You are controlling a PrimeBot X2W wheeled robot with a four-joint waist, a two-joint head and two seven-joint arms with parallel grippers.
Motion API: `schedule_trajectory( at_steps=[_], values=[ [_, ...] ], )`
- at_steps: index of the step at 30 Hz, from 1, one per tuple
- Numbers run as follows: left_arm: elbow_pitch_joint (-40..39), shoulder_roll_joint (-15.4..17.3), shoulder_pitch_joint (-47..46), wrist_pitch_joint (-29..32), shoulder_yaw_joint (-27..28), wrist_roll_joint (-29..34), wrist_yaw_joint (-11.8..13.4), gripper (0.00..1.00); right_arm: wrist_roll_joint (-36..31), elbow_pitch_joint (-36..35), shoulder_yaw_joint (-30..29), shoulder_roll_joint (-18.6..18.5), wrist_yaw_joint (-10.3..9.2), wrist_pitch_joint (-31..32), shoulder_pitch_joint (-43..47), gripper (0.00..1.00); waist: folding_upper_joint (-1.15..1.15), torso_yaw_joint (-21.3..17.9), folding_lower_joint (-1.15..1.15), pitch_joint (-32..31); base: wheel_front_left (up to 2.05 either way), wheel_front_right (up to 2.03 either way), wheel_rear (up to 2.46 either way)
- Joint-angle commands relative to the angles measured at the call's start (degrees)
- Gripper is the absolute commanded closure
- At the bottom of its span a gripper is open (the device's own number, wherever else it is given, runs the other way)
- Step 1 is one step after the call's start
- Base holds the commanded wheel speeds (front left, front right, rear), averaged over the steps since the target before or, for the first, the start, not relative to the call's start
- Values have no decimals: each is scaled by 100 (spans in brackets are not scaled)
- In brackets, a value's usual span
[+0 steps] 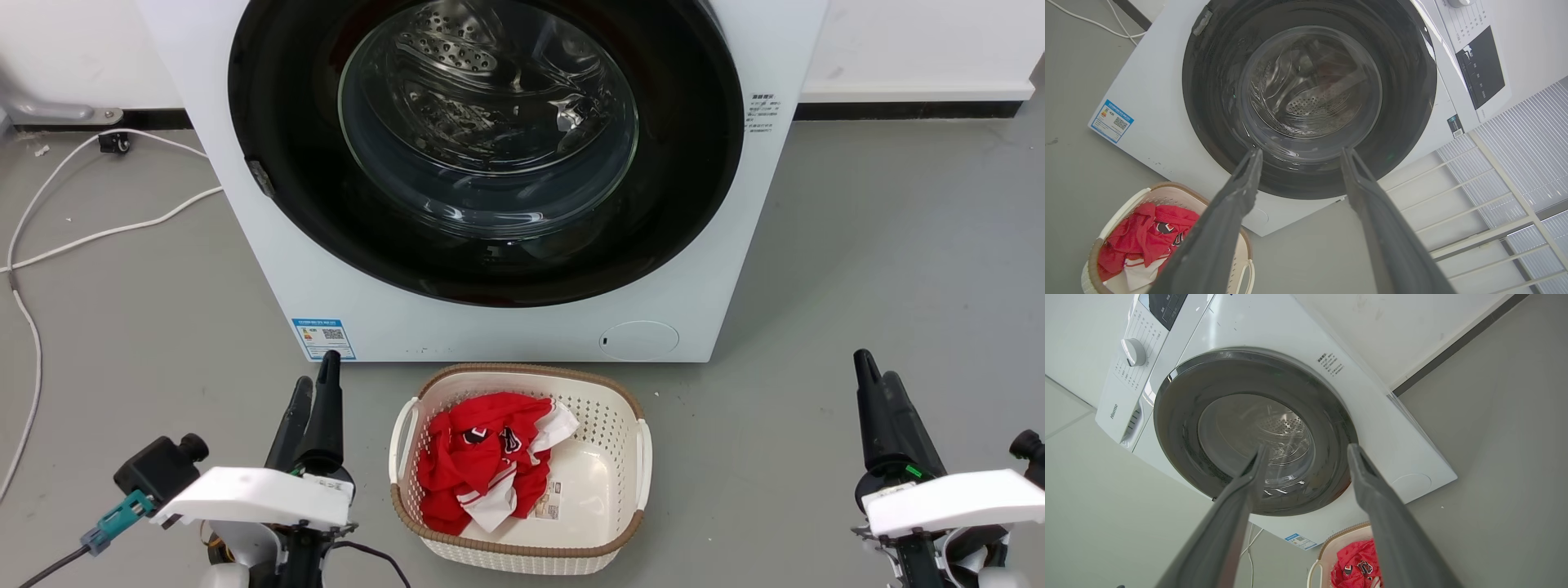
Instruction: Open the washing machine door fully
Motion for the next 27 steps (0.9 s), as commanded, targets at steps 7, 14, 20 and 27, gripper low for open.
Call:
schedule_trajectory(
  at_steps=[7, 14, 20, 27],
  values=[
    [-162, 15, -146, -175, -155, 804, 78, 0, -835, -100, 40, -6, 1, -186, 38, 0, 0, 14, 0, -4, 0, 0, 0],
    [-181, 15, -144, -303, -266, 1385, 121, 0, -1430, -106, 50, -6, 1, -285, 57, 0, 0, 24, 0, -14, 0, 0, 0],
    [-159, 16, -140, -407, -341, 1848, 168, 0, -1902, -132, 76, -5, 1, -325, 101, 0, 0, 30, 0, -25, 0, 0, 0],
    [-91, 16, -119, -519, -392, 2290, 207, 0, -2366, -153, 95, -4, 1, -323, 160, 0, 0, 38, 0, -31, 0, 0, 0]
  ],
)
